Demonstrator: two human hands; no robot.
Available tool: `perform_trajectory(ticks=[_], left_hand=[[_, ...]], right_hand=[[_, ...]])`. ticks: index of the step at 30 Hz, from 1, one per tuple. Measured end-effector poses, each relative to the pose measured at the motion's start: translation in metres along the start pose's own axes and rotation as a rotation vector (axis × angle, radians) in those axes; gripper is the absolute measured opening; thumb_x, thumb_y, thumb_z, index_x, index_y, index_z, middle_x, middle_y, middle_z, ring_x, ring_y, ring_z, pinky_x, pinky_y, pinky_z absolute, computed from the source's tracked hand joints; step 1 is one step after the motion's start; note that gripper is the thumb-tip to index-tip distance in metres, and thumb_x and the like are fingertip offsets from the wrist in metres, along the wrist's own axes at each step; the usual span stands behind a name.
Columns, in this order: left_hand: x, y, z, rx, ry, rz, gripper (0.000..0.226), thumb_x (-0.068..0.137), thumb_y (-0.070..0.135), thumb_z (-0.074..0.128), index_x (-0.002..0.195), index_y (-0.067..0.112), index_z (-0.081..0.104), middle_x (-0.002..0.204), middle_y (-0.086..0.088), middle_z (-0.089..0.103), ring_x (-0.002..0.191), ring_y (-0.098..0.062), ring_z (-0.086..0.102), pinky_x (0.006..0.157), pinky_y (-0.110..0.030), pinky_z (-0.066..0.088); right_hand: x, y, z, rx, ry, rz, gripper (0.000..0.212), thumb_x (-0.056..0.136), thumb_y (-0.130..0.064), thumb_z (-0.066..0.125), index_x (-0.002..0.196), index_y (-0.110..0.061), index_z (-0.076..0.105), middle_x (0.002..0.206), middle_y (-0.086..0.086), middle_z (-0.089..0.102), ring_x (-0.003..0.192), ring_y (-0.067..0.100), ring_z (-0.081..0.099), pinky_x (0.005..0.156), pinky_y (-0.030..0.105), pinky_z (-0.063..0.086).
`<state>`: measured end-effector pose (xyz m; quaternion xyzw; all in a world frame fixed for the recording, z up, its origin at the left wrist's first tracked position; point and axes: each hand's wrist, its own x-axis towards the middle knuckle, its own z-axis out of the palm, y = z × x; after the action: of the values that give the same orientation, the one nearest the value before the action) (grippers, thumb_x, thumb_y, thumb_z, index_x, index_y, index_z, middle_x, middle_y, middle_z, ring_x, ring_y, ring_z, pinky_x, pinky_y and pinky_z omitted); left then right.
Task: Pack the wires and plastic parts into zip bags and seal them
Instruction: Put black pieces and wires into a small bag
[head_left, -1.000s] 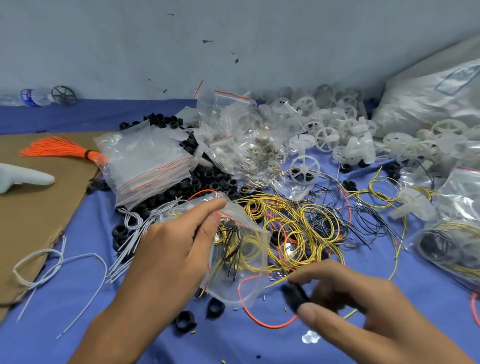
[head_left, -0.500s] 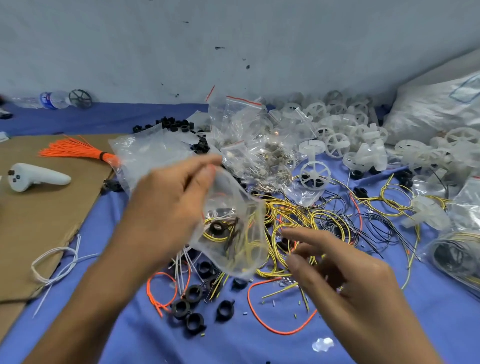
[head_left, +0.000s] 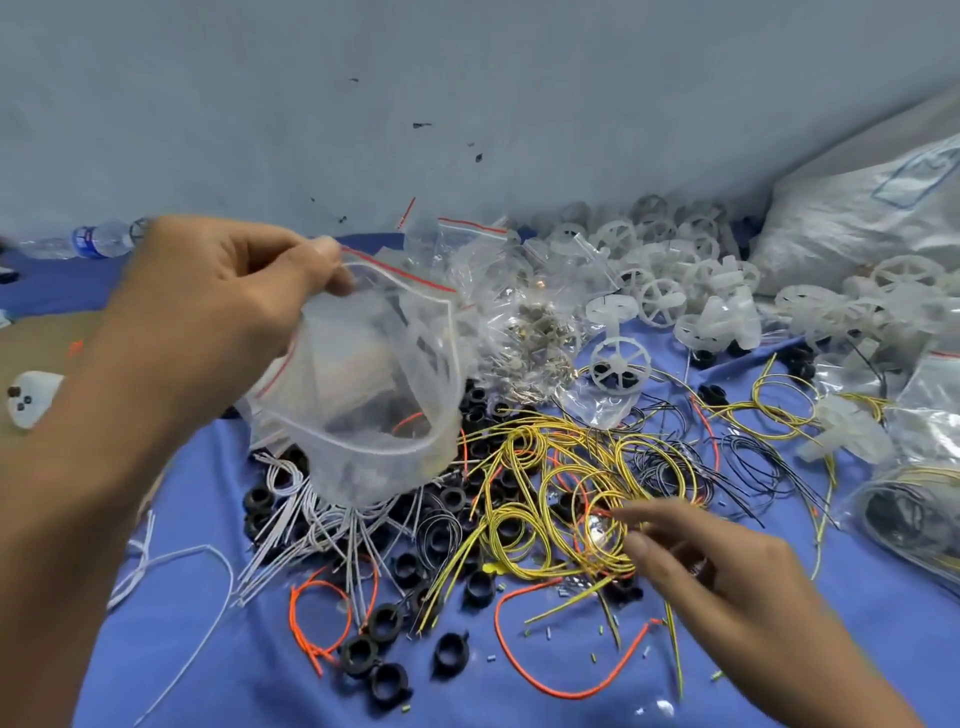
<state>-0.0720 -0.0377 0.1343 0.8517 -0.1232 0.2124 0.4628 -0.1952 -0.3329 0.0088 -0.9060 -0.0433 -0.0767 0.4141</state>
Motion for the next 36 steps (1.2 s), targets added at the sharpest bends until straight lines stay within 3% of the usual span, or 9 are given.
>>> perform_trajectory(ticks=[5, 9, 11, 14, 22, 25, 29, 32, 36], left_hand=[[-0.002, -0.002, -0.006, -0.117, 0.034, -0.060, 0.032, 0.085, 0.057, 0.061, 0.086, 0.030, 0.078, 0.046, -0.013, 0.047, 0.043, -0.035, 0.043, 0.044, -0.027, 0.034], [-0.005, -0.013, -0.011, -0.122, 0.016, -0.072, 0.056, 0.076, 0.080, 0.059, 0.098, 0.032, 0.078, 0.070, -0.029, 0.063, 0.052, -0.036, 0.048, 0.058, -0.055, 0.052], [-0.008, -0.017, -0.013, -0.119, 0.008, -0.078, 0.063, 0.074, 0.086, 0.055, 0.101, 0.033, 0.077, 0.074, -0.026, 0.066, 0.056, -0.041, 0.051, 0.059, -0.039, 0.049], [-0.016, -0.015, -0.009, -0.076, -0.036, -0.046, 0.057, 0.078, 0.082, 0.053, 0.101, 0.036, 0.076, 0.048, 0.001, 0.054, 0.040, -0.011, 0.040, 0.045, -0.012, 0.031], [-0.031, -0.006, 0.000, 0.059, -0.032, 0.001, 0.033, 0.082, 0.068, 0.052, 0.094, 0.048, 0.074, 0.050, -0.004, 0.053, 0.042, -0.010, 0.042, 0.037, -0.029, 0.039], [-0.033, -0.002, 0.004, 0.053, -0.046, -0.008, 0.028, 0.081, 0.065, 0.054, 0.092, 0.048, 0.074, 0.050, -0.009, 0.053, 0.042, -0.009, 0.041, 0.040, -0.037, 0.037], [-0.029, 0.004, 0.011, 0.044, -0.068, -0.006, 0.018, 0.086, 0.050, 0.056, 0.092, 0.047, 0.073, 0.046, 0.004, 0.051, 0.040, -0.003, 0.046, 0.043, -0.015, 0.035], [-0.023, 0.004, 0.018, 0.043, -0.102, -0.035, 0.022, 0.086, 0.050, 0.056, 0.088, 0.041, 0.075, 0.045, 0.010, 0.048, 0.043, -0.002, 0.043, 0.051, -0.025, 0.039], [-0.017, 0.000, 0.025, 0.055, -0.113, -0.043, 0.022, 0.096, 0.037, 0.063, 0.079, 0.034, 0.076, 0.047, 0.016, 0.055, 0.045, 0.001, 0.048, 0.050, -0.016, 0.037]], right_hand=[[0.074, 0.052, -0.022, -0.208, 0.095, 0.027, 0.014, 0.093, -0.028, 0.063, 0.104, -0.032, 0.070, 0.079, -0.022, 0.066, 0.070, 0.002, 0.063, 0.069, 0.034, 0.051], [0.138, 0.094, -0.040, -0.305, 0.111, 0.093, 0.022, 0.098, -0.026, 0.057, 0.118, -0.023, 0.067, 0.108, -0.006, 0.069, 0.089, 0.016, 0.061, 0.078, 0.034, 0.048], [0.165, 0.107, -0.041, -0.364, 0.086, 0.111, 0.028, 0.099, -0.026, 0.056, 0.126, -0.021, 0.062, 0.125, 0.000, 0.065, 0.099, 0.020, 0.059, 0.084, 0.033, 0.045], [0.202, 0.114, -0.032, -0.512, 0.041, 0.129, 0.046, 0.101, -0.026, 0.049, 0.146, -0.021, 0.041, 0.148, 0.007, 0.045, 0.126, 0.030, 0.050, 0.095, 0.044, 0.045], [0.218, 0.110, -0.010, -0.498, 0.019, 0.160, 0.037, 0.102, -0.017, 0.049, 0.138, -0.011, 0.050, 0.138, 0.016, 0.054, 0.121, 0.035, 0.052, 0.093, 0.043, 0.046], [0.202, 0.092, -0.026, -0.358, 0.109, 0.113, 0.031, 0.101, -0.017, 0.052, 0.132, -0.013, 0.058, 0.126, 0.012, 0.063, 0.108, 0.029, 0.060, 0.083, 0.038, 0.047], [0.173, 0.035, -0.058, 0.288, 0.172, -0.033, 0.025, 0.098, -0.004, 0.056, 0.121, -0.007, 0.064, 0.098, 0.005, 0.070, 0.074, 0.010, 0.063, 0.065, 0.026, 0.055], [0.147, -0.021, -0.080, 0.744, -0.011, -0.165, 0.028, 0.091, -0.010, 0.060, 0.118, -0.007, 0.067, 0.096, 0.006, 0.072, 0.075, 0.016, 0.062, 0.061, 0.021, 0.054], [0.122, -0.078, -0.085, 0.879, -0.324, -0.228, 0.036, 0.085, -0.017, 0.069, 0.120, -0.006, 0.068, 0.099, 0.012, 0.071, 0.072, 0.020, 0.059, 0.060, 0.024, 0.055]])
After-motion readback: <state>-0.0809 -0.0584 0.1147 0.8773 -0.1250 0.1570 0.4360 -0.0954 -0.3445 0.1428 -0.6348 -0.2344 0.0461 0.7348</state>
